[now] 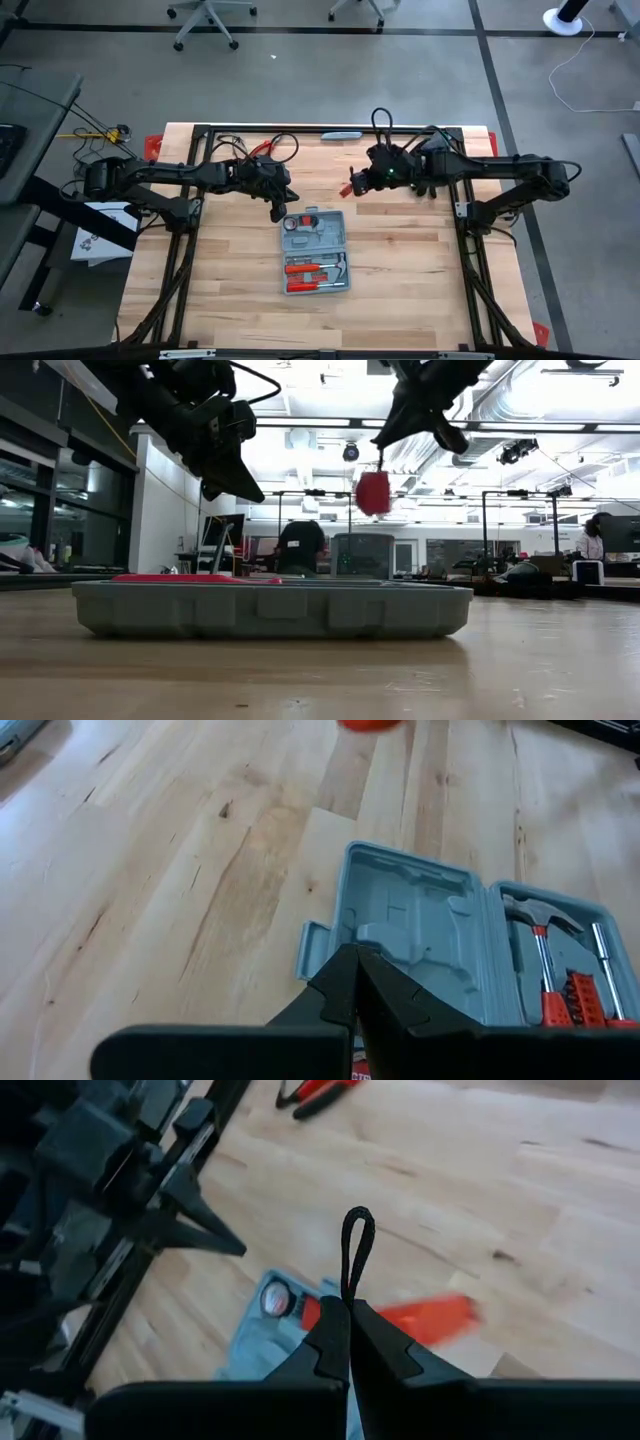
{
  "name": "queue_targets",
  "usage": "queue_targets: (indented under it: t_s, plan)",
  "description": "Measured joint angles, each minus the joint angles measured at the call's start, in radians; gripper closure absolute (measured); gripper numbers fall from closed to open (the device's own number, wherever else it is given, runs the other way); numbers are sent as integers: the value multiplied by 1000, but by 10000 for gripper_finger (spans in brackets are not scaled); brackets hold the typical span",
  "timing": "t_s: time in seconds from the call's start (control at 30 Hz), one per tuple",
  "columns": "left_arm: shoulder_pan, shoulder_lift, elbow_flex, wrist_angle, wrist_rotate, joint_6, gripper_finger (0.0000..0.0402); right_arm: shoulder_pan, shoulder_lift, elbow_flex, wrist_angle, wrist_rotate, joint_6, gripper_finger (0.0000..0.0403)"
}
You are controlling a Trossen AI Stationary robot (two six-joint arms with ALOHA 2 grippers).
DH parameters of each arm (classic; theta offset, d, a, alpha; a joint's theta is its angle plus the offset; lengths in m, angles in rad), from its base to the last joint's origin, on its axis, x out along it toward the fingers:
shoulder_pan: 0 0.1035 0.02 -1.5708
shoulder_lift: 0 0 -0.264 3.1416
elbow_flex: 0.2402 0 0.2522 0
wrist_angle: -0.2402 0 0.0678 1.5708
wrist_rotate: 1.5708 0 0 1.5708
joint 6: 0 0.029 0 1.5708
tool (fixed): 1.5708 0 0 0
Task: Prefit tool cases
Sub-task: Put the orange tape measure into the gray tool case
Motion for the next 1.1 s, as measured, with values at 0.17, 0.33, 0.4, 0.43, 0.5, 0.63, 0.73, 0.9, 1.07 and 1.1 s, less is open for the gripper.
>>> queue_targets:
  t_s: [0.17, 0.33, 0.4, 0.43, 0.5, 0.63, 0.73, 0.9, 1.07, 1.1]
  plan:
    - [0, 0, 0, 0, 0, -6, 401, 20, 0, 0, 0, -13, 4, 403]
    - [0, 0, 0, 0, -1, -6, 402, 37, 10, 0, 3, -13, 19, 403]
    - [0, 0, 0, 0, -8, -6, 401, 44, 15, 0, 6, -13, 20, 403]
    - [0, 0, 0, 0, -15, -6, 401, 48, 21, 0, 6, -14, 21, 403]
    - [0, 0, 0, 1, -33, -6, 402, 56, 28, 0, 17, -19, 24, 403]
    - [0, 1, 0, 0, -39, -8, 402, 72, 53, 0, 35, -37, 41, 403]
    - [0, 1, 0, 0, -39, -1, 401, 86, 71, 0, 48, -45, 51, 403]
    - [0, 1, 0, 0, -39, 0, 402, 108, 95, 0, 49, -57, 67, 403]
    - [0, 1, 0, 0, -39, 0, 401, 120, 112, 0, 55, -64, 75, 403]
    - [0, 1, 0, 0, -39, 0, 401, 122, 113, 0, 57, -64, 81, 403]
